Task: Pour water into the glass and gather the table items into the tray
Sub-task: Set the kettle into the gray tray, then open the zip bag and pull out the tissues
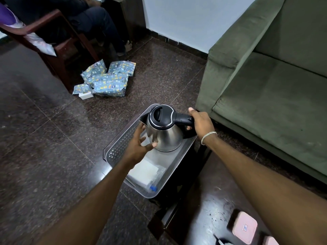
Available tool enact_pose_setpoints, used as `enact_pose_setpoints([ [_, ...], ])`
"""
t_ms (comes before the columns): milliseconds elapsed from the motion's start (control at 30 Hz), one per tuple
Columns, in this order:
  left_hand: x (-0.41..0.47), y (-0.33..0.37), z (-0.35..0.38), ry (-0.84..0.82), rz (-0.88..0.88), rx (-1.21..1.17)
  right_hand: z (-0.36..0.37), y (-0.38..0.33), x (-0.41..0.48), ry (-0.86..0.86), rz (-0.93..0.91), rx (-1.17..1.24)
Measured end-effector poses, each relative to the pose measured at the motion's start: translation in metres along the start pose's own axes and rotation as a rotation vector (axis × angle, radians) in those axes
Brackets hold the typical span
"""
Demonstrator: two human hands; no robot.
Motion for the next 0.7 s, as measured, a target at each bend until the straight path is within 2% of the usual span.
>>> enact_pose_setpoints([
  [133,-0.007,-0.017,-0.014,0.007,-0.053,0.145,0.003,0.003,-0.012,0.102,-0.138,-0.215],
  [200,-0.009,-0.030,-0.028,0.048,-0.077,0.418,0.004,0.004,-0.034,0.278,-0.221,-0.307],
  [267,-0.012,-0.041,-0.039,0.034,-0.110,0.645,0.007,-0.003,-0.068,0.457,-0.391,-0.269],
  [300,-0.014,-0.045,-0.043,0.011,-0.134,0.691,0.012,-0.005,-0.088,0.476,-0.476,-0.200],
  [367,-0.014,-0.048,-0.048,-0.022,-0.150,0.771,0.034,0.003,-0.122,0.367,-0.501,-0.058],
  [433,-0.011,-0.049,-0.051,-0.040,-0.178,0.858,0.068,0.023,-0.142,0.199,-0.332,-0.043],
  [567,-0.005,-0.051,-0.051,-0.037,-0.274,1.009,0.129,0.061,-0.152,-0.148,0.175,-0.303],
  [633,-0.005,-0.051,-0.050,-0.036,-0.334,1.022,0.145,0.067,-0.154,-0.262,0.260,-0.448],
  [700,-0.005,-0.052,-0.052,-0.034,-0.390,0.984,0.153,0.072,-0.155,-0.319,0.248,-0.566],
])
Point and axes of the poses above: each hand's wrist, its own x-axis towards the middle knuckle, its own z-axis out of the palm, y = z × x, the point moved 2 cm from there along x, towards the middle knuckle, and after that the axes turned 1 degree about x, right-handed, at the moved point
